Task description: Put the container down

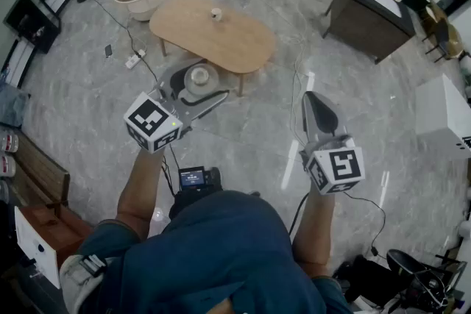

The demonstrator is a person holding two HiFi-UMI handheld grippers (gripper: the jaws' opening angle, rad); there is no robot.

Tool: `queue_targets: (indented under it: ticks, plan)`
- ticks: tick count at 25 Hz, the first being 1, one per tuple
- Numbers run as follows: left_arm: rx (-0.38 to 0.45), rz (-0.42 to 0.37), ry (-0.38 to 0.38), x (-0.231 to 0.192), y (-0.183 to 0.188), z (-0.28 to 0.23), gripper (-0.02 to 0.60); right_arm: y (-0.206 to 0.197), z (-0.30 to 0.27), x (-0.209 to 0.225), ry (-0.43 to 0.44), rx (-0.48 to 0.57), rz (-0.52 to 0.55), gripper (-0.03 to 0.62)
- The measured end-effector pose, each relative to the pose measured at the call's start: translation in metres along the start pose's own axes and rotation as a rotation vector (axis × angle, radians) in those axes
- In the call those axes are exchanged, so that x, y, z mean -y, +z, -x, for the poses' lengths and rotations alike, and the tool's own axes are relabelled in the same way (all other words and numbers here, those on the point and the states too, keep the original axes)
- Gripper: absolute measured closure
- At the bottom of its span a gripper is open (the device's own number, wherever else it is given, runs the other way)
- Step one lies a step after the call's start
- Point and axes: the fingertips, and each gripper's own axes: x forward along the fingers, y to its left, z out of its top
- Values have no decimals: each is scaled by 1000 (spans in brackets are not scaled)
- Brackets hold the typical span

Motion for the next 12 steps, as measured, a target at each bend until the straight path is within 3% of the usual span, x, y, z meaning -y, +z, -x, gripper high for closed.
queue_targets:
  ticks: [12]
  plan:
    - [11, 18, -38, -32, -6, -7, 248, -1, -33, -7, -15, -26, -7, 586]
